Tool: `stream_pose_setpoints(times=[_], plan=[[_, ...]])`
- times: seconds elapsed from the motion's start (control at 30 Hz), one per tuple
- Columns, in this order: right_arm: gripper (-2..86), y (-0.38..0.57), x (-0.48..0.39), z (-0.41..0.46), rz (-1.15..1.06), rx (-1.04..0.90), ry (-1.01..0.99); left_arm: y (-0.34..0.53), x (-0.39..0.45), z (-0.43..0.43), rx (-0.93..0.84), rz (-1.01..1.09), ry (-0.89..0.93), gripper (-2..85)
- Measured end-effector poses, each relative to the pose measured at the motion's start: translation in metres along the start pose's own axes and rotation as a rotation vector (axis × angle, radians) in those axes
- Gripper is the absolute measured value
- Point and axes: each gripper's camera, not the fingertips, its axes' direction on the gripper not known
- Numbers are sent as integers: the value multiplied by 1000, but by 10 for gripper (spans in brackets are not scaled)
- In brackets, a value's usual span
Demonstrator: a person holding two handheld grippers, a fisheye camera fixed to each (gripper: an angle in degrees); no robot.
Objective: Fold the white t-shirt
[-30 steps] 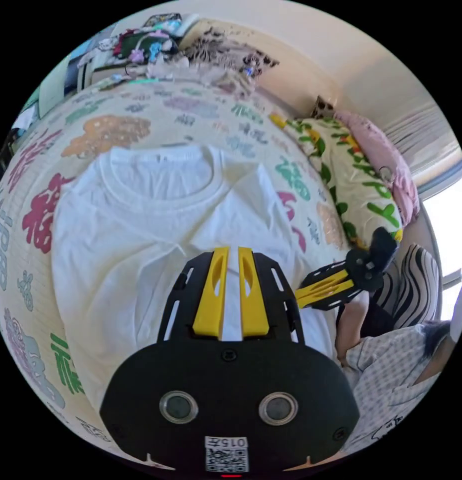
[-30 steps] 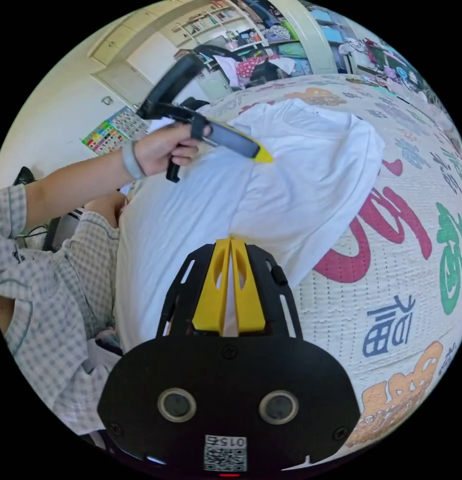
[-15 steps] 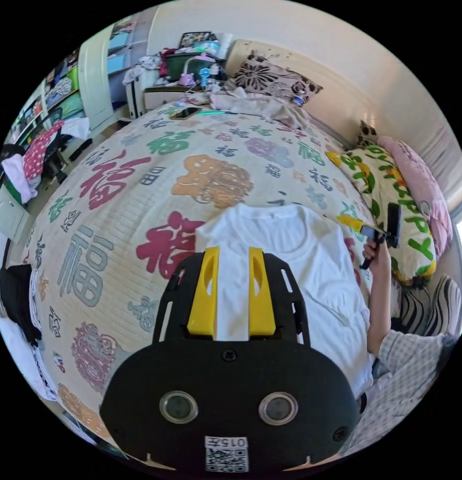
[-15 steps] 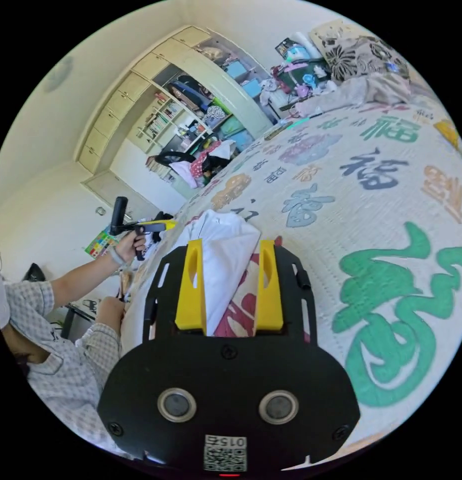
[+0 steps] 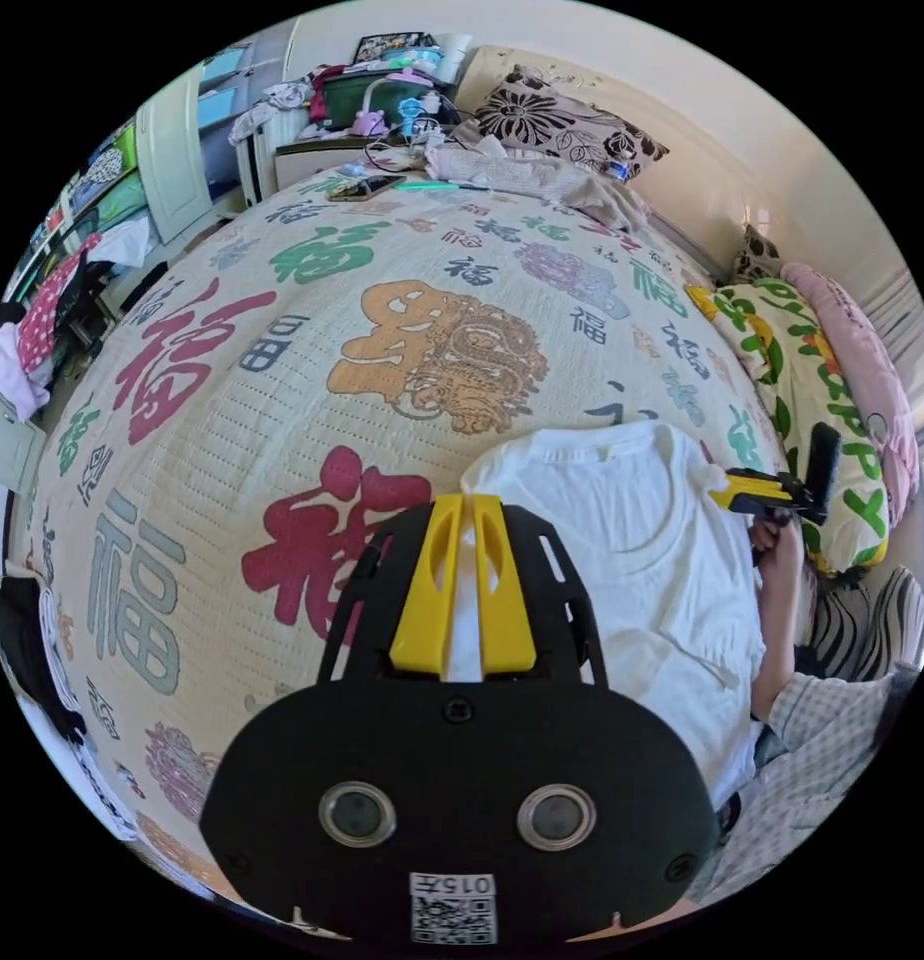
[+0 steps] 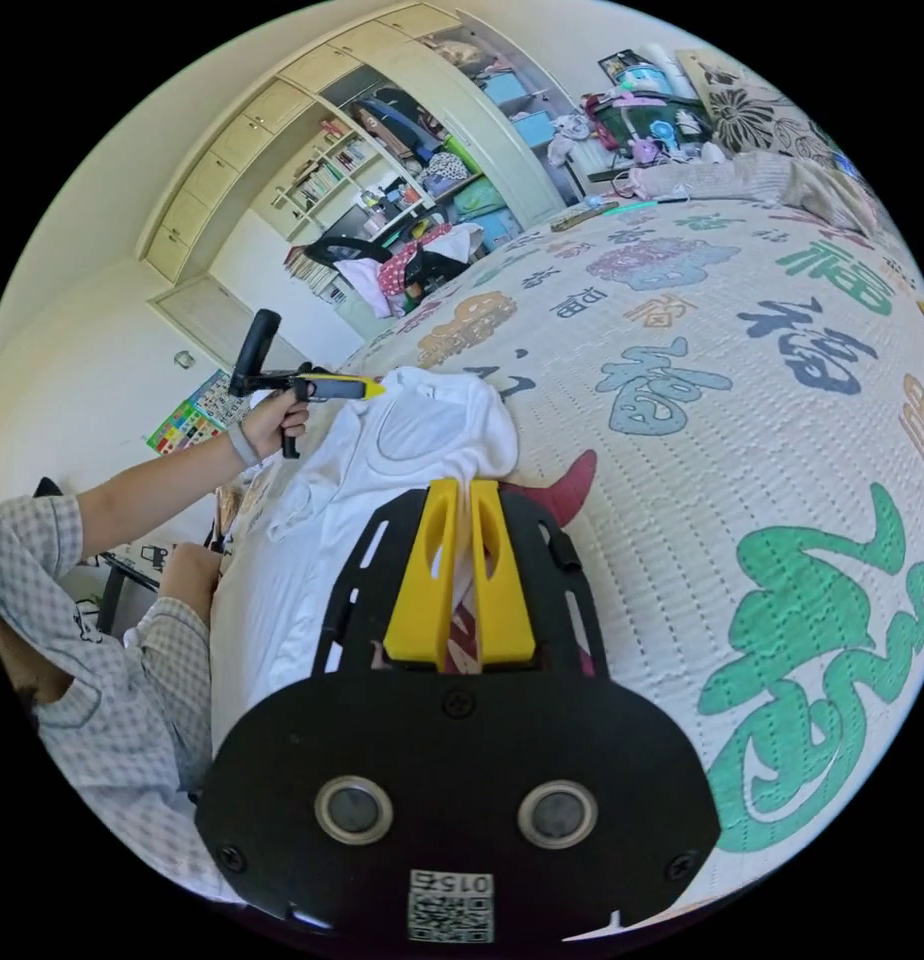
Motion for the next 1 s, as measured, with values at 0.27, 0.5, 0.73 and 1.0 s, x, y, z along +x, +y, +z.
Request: stream_pose_setpoints(times=[0.27, 0.5, 0.73, 1.0], plan=[[6, 24, -17, 32, -70, 21, 101, 87, 23, -73, 121, 2, 35, 1], [6, 34, -76, 39, -32, 46, 211, 159, 36, -143, 136, -27, 83, -1], [6, 92, -225, 7, -310, 132, 301, 252, 40, -253, 207, 147, 155, -2], [8, 171, -285, 34, -335, -138, 137, 366, 36, -284, -6, 315, 249, 0]])
